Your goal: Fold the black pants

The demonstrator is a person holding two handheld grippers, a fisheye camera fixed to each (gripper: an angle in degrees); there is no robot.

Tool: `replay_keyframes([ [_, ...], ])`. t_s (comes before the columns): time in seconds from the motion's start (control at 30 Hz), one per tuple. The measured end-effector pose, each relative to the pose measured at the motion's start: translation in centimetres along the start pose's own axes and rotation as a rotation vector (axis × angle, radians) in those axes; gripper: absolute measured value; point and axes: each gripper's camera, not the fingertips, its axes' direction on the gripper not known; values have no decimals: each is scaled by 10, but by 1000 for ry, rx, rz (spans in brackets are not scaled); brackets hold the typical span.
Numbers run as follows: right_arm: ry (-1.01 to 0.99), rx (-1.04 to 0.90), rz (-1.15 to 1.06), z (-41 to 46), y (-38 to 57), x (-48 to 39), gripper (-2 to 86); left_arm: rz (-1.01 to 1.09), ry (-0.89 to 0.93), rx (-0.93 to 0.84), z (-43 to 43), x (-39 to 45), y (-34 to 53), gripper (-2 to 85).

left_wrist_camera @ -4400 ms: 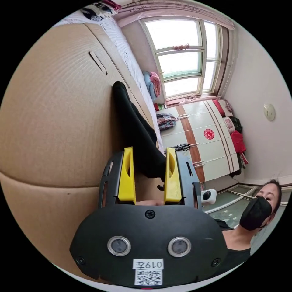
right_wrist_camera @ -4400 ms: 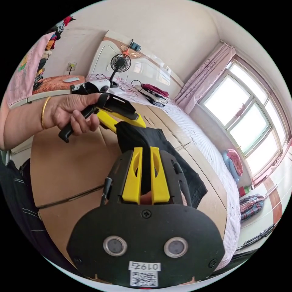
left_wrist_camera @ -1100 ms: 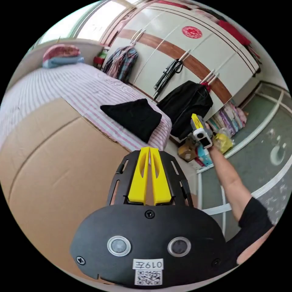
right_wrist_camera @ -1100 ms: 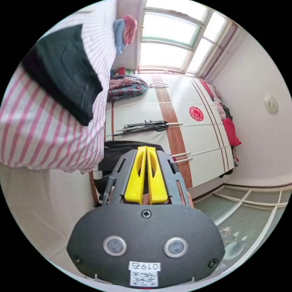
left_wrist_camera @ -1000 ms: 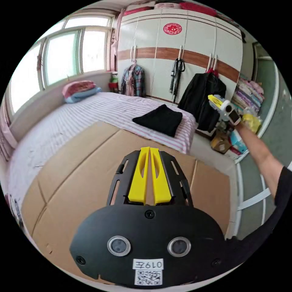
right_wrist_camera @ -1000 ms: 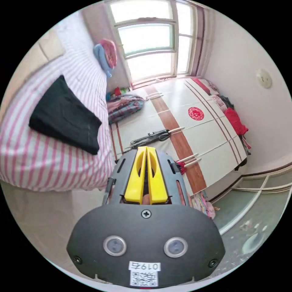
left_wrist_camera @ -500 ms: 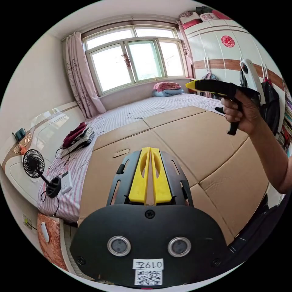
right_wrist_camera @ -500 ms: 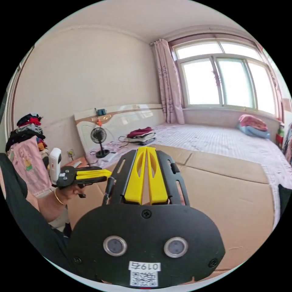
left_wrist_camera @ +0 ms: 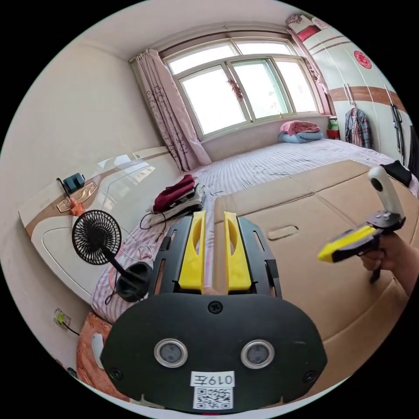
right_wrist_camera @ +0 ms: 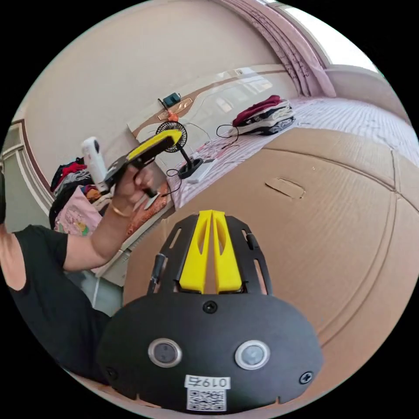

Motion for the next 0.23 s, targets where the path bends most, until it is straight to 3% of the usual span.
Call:
replay_keyframes([
  [0.07,-137,-32,84,-12,-1,41,-6,5,3,12,47,-27,-17,69],
  [0.23,-247,23,88,-46,5,89,-6,94,-39,-110,196,-67,-58,86],
])
